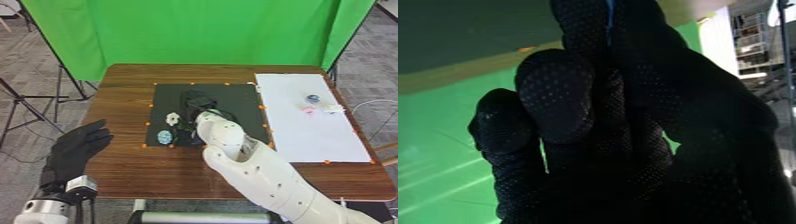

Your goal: Arrange flowers

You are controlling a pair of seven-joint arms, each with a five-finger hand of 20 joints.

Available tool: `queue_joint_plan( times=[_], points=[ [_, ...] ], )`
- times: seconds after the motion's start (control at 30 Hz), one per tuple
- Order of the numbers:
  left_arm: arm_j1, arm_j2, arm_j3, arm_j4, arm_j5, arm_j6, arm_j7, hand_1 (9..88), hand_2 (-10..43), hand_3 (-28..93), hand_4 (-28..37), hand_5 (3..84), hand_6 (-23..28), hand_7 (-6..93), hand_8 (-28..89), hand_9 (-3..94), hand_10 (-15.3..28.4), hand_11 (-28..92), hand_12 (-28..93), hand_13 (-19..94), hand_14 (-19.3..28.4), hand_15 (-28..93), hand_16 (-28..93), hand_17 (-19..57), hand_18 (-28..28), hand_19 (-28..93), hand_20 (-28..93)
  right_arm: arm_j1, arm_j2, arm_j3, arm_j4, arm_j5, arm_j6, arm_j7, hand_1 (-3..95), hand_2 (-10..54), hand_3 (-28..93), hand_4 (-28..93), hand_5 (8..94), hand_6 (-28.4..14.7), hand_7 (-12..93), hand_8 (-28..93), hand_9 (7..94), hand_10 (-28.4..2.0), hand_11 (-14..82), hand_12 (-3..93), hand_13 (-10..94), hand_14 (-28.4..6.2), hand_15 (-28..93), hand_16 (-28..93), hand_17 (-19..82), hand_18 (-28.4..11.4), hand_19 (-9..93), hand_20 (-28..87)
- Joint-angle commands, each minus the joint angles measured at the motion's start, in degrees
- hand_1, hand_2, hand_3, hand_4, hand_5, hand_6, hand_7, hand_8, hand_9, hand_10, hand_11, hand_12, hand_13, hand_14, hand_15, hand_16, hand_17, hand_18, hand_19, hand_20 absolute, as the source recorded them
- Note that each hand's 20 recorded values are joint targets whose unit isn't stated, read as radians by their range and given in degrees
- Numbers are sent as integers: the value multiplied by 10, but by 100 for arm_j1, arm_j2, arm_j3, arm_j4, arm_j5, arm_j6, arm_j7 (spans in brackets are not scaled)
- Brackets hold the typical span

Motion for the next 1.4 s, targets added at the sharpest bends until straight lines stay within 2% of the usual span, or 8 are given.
queue_joint_plan(
  times=[0.03, 0.17, 0.3, 0.67, 0.93, 1.17, 1.37, 1.4],
  points=[
    [-53, -39, 4, 25, 58, -108, -102, 269, 50, 822, -203, 442, 132, 204, -109, 386, 225, 407, 112, 255, 277, 651, -143, -96, 219, 606, 66, 112, 39, -161, 58, -171, 139, 230, 557, -95, 767, -283, 764, 7, 264, 1, 890, -72, 136, 368, 772, -40, 677, 217, 500, -156, 932, 379],
    [-80, -32, 35, 39, 53, -106, -87, 269, 50, 822, -203, 442, 132, 204, -108, 386, 224, 408, 113, 255, 278, 651, -143, -96, 219, 606, 66, 291, 79, -465, 129, -268, 763, 668, 546, -95, 768, -283, 749, -1, 267, -5, 877, -74, 129, 369, 762, -40, 673, 233, 496, -157, 932, 371],
    [-73, -57, 23, 35, 73, -131, -118, 269, 50, 822, -203, 442, 132, 205, -109, 386, 224, 407, 112, 255, 278, 651, -143, -96, 219, 606, 66, 319, 67, -486, 131, -382, 757, 755, 528, -95, 766, -283, 732, -15, 262, -7, 856, -82, 130, 370, 755, -48, 673, 236, 498, -159, 932, 364],
    [-52, -86, 22, 28, 83, -132, -133, 270, 49, 822, -203, 442, 132, 204, -109, 386, 223, 407, 112, 254, 278, 650, -143, -96, 219, 606, 66, 114, 20, -330, -47, -217, 206, 694, 508, -95, 766, -283, 702, -31, 248, -6, 806, -100, 153, 359, 717, -60, 689, 242, 477, -167, 932, 359],
    [-28, -78, 12, 18, 77, -102, -111, 270, 48, 822, -202, 442, 132, 205, -108, 385, 222, 409, 112, 255, 277, 651, -143, -96, 219, 606, 65, 153, 2, -216, -220, -15, -117, 674, 469, -95, 788, -283, 671, -36, 225, -30, 729, -123, 250, 283, 687, -82, 715, 221, 454, -176, 932, 351],
    [11, -81, 8, 8, 83, -96, -109, 270, 48, 822, -201, 442, 132, 204, -108, 386, 222, 408, 112, 255, 277, 651, -143, -96, 219, 605, 64, 236, -65, -155, -171, 199, -388, 758, 424, -95, 823, -282, 650, -38, 222, -130, 676, -151, 329, 207, 661, -98, 742, 183, 436, -184, 932, 350],
    [79, -115, -9, -16, 75, -71, -112, 270, 47, 822, -201, 442, 131, 206, -108, 386, 223, 409, 112, 255, 277, 651, -143, -96, 219, 605, 65, 192, -43, -93, -320, 283, -457, 758, 403, -95, 817, -277, 636, -51, 211, -129, 654, -161, 342, 189, 648, -104, 748, 179, 428, -189, 932, 348],
    [115, -102, -2, -24, 56, -47, -69, 271, 47, 821, -201, 442, 131, 205, -109, 386, 223, 409, 112, 255, 278, 651, -143, -96, 219, 605, 65, 214, -40, -86, -341, 308, -503, 750, 402, -95, 816, -276, 635, -52, 210, -127, 653, -161, 343, 189, 647, -104, 749, 179, 428, -189, 932, 348]
  ],
)
